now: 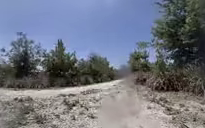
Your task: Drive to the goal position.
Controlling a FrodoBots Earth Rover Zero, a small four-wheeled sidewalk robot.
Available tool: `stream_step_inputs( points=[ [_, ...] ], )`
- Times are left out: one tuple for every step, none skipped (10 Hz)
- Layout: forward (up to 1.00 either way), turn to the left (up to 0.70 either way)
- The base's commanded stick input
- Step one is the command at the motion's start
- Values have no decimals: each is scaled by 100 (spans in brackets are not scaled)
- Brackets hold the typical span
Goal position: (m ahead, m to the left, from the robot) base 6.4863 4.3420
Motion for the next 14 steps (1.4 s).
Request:
stream_step_inputs(
  points=[
    [30, 0],
    [30, 0],
    [30, 0],
    [30, 0],
    [30, 0],
    [30, 0],
    [30, 0],
    [30, 0],
    [30, 0],
    [30, 0],
    [30, 0],
    [30, 0],
    [30, 0],
    [30, 0]
  ],
)
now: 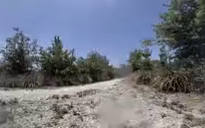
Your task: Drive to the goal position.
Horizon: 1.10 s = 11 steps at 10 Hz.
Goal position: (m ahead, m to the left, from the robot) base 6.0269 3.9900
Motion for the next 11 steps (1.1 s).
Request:
stream_step_inputs(
  points=[
    [30, 0],
    [30, 0],
    [30, 0],
    [30, 0],
    [30, 0],
    [30, 0],
    [30, 0],
    [30, 0],
    [30, 0],
    [30, 0],
    [30, 0]
  ],
)
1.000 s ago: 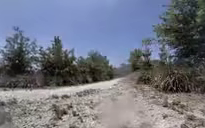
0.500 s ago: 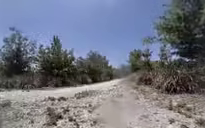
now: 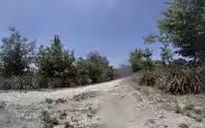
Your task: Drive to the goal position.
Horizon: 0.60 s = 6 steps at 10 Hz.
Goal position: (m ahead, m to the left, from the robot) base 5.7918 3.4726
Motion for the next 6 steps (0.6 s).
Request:
stream_step_inputs(
  points=[
    [30, 0],
    [30, 0],
    [30, 0],
    [30, 0],
    [30, 0],
    [30, 0]
  ],
)
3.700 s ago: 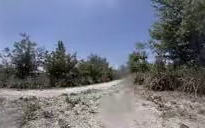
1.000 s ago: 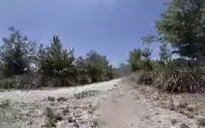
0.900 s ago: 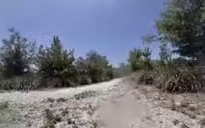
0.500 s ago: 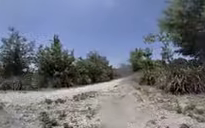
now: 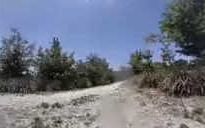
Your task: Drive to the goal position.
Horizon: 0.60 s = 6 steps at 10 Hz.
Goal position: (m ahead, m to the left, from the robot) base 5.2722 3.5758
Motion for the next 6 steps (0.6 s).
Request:
stream_step_inputs(
  points=[
    [30, 0],
    [30, 0],
    [30, 0],
    [30, 0],
    [30, 52],
    [30, 75]
  ],
)
